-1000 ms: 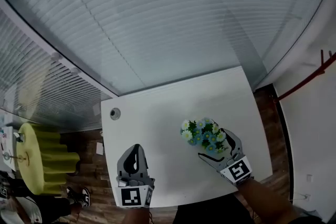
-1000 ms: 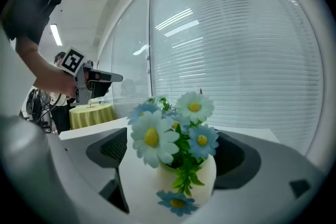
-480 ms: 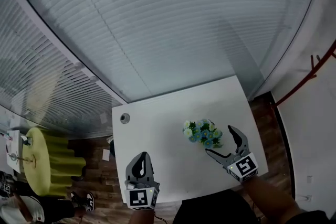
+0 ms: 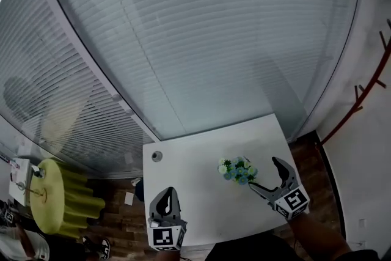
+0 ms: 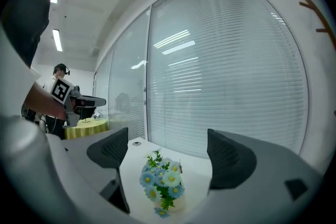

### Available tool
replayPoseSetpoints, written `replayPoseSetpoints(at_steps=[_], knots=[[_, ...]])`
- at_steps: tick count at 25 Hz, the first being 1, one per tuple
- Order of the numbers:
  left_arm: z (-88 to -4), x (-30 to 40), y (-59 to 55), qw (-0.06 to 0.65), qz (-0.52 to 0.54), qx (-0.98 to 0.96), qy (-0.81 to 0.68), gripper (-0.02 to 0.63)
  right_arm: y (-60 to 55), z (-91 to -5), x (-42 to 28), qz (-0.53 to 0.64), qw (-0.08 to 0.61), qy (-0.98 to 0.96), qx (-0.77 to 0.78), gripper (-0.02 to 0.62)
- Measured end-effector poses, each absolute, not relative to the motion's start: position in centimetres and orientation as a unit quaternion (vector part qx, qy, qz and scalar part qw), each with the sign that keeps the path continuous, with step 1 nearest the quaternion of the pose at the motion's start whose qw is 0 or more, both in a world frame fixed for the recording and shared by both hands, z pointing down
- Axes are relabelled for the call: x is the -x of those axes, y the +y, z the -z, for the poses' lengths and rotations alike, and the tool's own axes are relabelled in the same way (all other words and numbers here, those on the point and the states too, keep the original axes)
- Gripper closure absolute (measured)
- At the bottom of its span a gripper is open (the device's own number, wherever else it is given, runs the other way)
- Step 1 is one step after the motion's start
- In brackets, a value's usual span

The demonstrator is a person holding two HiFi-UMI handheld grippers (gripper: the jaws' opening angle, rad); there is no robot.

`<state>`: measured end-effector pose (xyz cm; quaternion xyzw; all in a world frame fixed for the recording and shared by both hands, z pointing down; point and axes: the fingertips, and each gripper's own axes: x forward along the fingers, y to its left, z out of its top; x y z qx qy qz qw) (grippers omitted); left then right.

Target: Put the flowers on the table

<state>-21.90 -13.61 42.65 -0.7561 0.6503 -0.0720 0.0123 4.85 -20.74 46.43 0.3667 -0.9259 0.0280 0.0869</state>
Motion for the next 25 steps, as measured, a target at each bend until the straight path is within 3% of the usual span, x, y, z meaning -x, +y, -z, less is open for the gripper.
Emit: replayPoseSetpoints(at_steps=[19, 20, 21, 22, 23, 25], knots=[[-41.5, 23.3, -10.4, 0.008, 0.056, 0.737, 0.674, 0.601, -19.8, -43.2, -6.9, -0.007, 0.065, -0.919, -0.39, 0.126], [-41.7, 23.2, -10.3, 0.006, 0.057, 0.737, 0.673, 0.601, -19.8, -43.0, -7.1, -0.002, 0.06, -0.916, -0.396, 0.15], [-41.9, 23.1, -10.2, 0.004, 0.059, 0.737, 0.673, 0.601, -20.0, -42.7, -7.3, 0.011, 0.056, -0.912, -0.407, 0.232], [-42.1, 23.1, -10.2, 0.001, 0.06, 0.737, 0.673, 0.601, -20.1, -42.3, -7.6, 0.027, 0.055, -0.906, -0.418, 0.397], [-42.3, 23.1, -10.2, 0.0, 0.061, 0.737, 0.673, 0.601, -20.2, -42.1, -7.9, 0.037, 0.055, -0.902, -0.426, 0.489], [-42.7, 23.0, -10.2, -0.003, 0.064, 0.737, 0.673, 0.601, -20.4, -42.2, -8.2, 0.035, 0.055, -0.9, -0.431, 0.508]])
